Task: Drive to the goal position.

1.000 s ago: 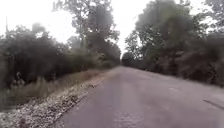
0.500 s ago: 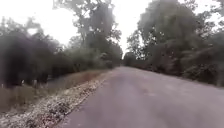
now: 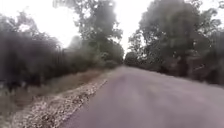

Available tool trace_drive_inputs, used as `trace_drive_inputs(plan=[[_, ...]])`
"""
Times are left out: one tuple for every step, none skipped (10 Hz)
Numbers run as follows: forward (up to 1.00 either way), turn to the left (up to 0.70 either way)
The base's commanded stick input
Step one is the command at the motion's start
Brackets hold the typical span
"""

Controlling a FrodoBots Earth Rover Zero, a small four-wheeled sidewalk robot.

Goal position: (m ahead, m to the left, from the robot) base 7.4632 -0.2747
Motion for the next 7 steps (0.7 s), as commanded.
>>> trace_drive_inputs(plan=[[0.85,-0.34],[0.85,-0.34],[0.85,-0.34],[0.85,-0.34],[0.85,-0.34],[0.85,0.00],[0.85,0.00]])
